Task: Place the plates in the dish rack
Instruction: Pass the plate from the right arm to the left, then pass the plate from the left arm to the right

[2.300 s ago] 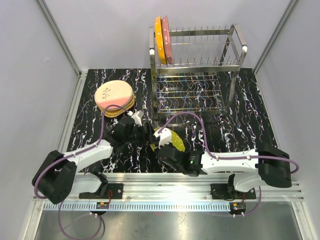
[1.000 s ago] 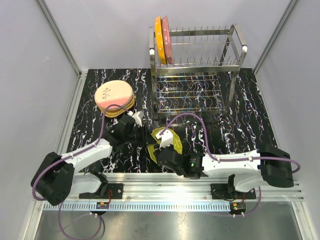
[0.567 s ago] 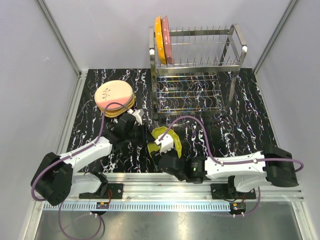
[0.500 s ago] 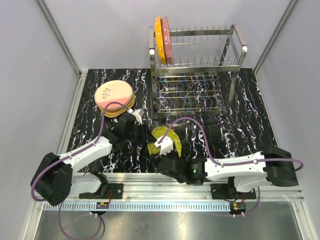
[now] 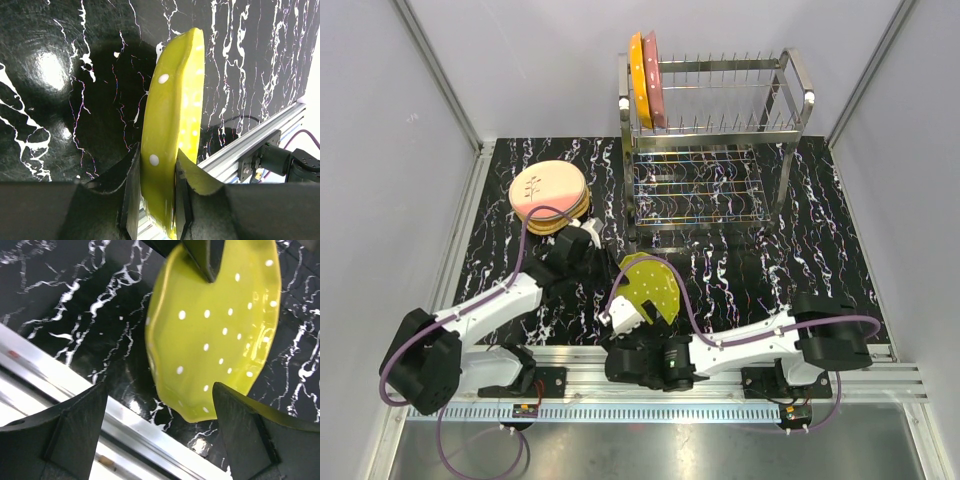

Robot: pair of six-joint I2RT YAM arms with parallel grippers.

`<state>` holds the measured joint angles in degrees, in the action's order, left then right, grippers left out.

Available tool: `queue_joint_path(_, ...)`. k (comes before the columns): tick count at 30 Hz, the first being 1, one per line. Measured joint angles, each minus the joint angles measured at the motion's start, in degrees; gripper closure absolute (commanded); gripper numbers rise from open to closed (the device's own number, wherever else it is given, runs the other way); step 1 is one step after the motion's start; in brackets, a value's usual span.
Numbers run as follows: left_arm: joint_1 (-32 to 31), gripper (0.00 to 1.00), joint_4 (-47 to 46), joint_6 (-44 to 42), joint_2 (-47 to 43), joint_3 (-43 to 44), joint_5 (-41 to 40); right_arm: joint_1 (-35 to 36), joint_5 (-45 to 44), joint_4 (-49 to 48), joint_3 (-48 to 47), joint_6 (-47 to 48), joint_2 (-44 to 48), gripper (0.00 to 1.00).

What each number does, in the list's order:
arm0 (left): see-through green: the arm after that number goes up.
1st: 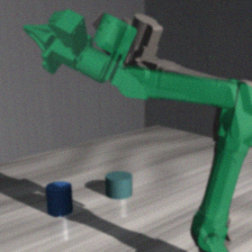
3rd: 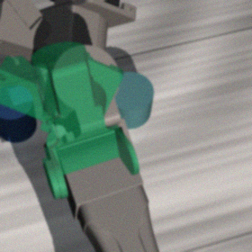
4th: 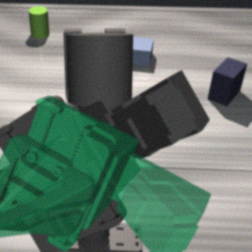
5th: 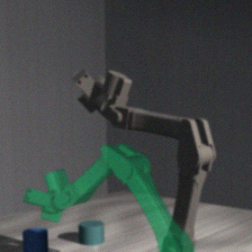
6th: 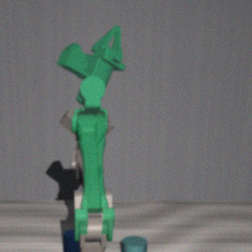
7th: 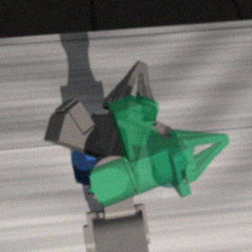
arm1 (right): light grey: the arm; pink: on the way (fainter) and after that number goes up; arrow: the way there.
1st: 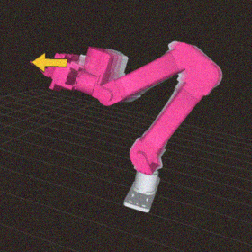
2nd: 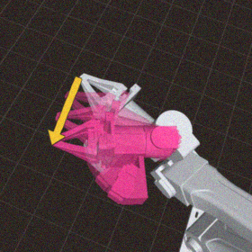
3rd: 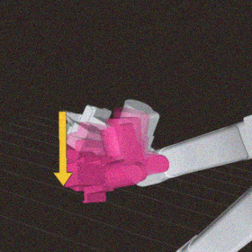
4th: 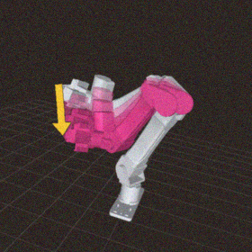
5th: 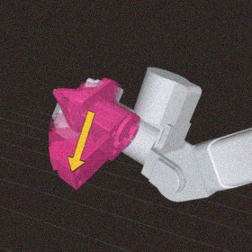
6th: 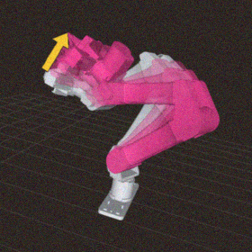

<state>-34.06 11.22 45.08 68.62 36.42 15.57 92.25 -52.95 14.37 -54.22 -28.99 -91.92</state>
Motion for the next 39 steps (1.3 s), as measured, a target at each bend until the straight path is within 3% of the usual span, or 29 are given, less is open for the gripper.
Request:
queue_joint_path(14, 0.0, 0.75, 6.8, 0.0, -2.8, 1.6, -0.7, -3.1, -2.9, 1.7, 0.0, 0.3, -4.1, 0.11)
queue_joint_path(18, 0.0, 0.75, 7.4, 0.0, -3.1, 2.2, -0.6, -3.6, -3.0, 0.9, 0.0, 1.6, -5.1, 0.17)
queue_joint_path(25, 0.0, 0.75, 7.7, 0.3, -3.9, 2.8, -0.6, -3.8, -2.9, 0.1, 0.0, 3.1, -5.8, 0.36)
queue_joint_path(30, 0.0, 0.73, 7.3, 0.7, -3.9, 3.8, -0.4, -3.7, -3.0, 2.1, -1.2, 3.3, -5.8, 0.60)
queue_joint_path(34, 0.0, 0.57, 7.1, 2.6, -3.6, 4.8, -0.6, -3.5, -3.0, 2.4, -1.7, 4.7, -5.3, 0.71)
queue_joint_path(39, 0.0, 0.47, 4.8, 2.3, -3.6, 6.7, 1.7, -3.6, -2.9, 2.7, -1.6, 5.3, -2.6, 0.80)
